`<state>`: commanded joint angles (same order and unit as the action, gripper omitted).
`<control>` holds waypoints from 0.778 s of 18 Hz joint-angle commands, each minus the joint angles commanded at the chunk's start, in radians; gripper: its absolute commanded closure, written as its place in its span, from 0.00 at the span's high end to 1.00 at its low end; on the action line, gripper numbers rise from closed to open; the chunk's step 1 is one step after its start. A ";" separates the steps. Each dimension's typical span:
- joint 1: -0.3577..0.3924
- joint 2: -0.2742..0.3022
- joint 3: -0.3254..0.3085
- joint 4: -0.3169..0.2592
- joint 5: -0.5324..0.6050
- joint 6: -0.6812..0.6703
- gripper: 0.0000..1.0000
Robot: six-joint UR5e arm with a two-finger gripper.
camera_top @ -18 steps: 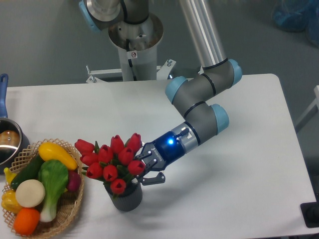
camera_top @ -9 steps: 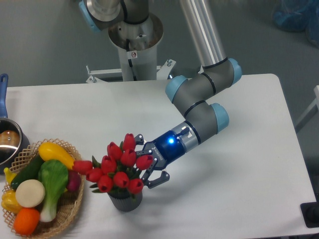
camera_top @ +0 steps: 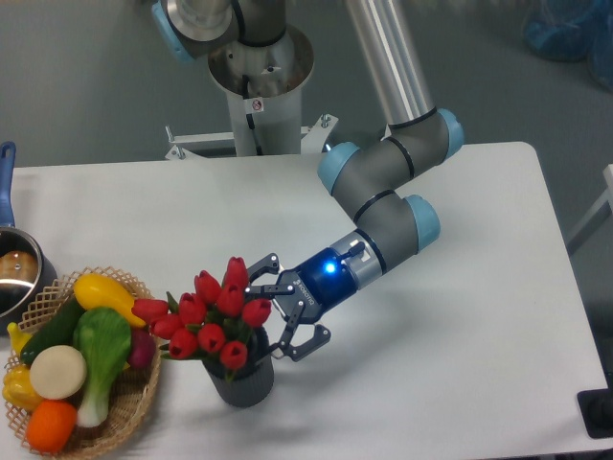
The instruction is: Insert the flowers into the vase
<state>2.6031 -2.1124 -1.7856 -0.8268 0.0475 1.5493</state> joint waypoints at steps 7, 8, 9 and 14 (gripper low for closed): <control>0.052 0.103 -0.029 -0.002 0.137 -0.003 1.00; 0.055 0.112 -0.034 -0.002 0.144 0.003 1.00; 0.057 0.114 -0.028 0.002 0.167 0.008 1.00; 0.064 0.167 0.012 0.003 0.334 0.006 1.00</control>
<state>2.6676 -1.9452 -1.7734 -0.8237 0.3818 1.5555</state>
